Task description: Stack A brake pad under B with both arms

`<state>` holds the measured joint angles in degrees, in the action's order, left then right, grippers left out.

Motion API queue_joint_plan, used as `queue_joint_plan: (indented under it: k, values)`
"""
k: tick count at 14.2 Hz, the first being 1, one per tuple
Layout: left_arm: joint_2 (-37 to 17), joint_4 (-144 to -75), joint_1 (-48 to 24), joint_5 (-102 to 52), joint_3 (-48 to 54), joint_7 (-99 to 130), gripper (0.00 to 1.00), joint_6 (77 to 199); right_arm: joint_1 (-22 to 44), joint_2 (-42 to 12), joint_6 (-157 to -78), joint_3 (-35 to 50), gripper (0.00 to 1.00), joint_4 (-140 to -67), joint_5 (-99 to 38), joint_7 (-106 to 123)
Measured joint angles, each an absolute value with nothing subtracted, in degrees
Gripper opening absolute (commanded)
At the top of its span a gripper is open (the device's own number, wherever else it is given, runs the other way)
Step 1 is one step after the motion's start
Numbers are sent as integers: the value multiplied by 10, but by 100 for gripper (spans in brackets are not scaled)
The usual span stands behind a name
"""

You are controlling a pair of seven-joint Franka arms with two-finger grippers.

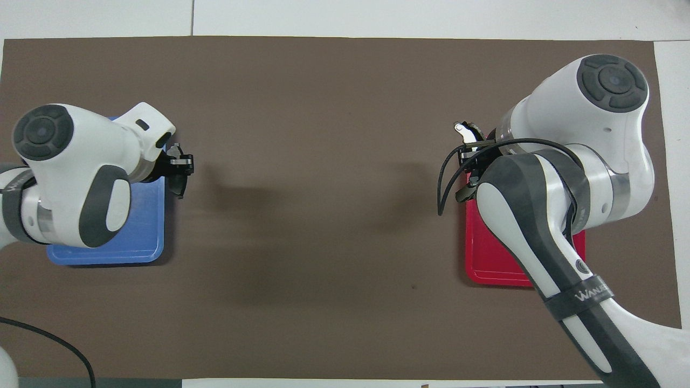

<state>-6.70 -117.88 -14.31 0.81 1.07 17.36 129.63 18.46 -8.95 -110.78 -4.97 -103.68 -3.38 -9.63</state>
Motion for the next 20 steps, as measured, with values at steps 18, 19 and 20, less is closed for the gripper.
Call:
queue_joint_plan:
  k: [18, 19, 20]
  values:
    - [-191, -1137, -333, 9, 10, 338, 100, 1371, 154, -98, -1105, -53, 3, -1033, -34, -87]
    - [-191, -1137, -333, 10, 10, 338, 100, 1371, 154, -98, -1105, -53, 3, -1033, -34, -87]
    - [-190, -1136, -333, 10, 9, 338, 100, 1371, 154, -98, -1105, -53, 3, -1033, -34, -87]
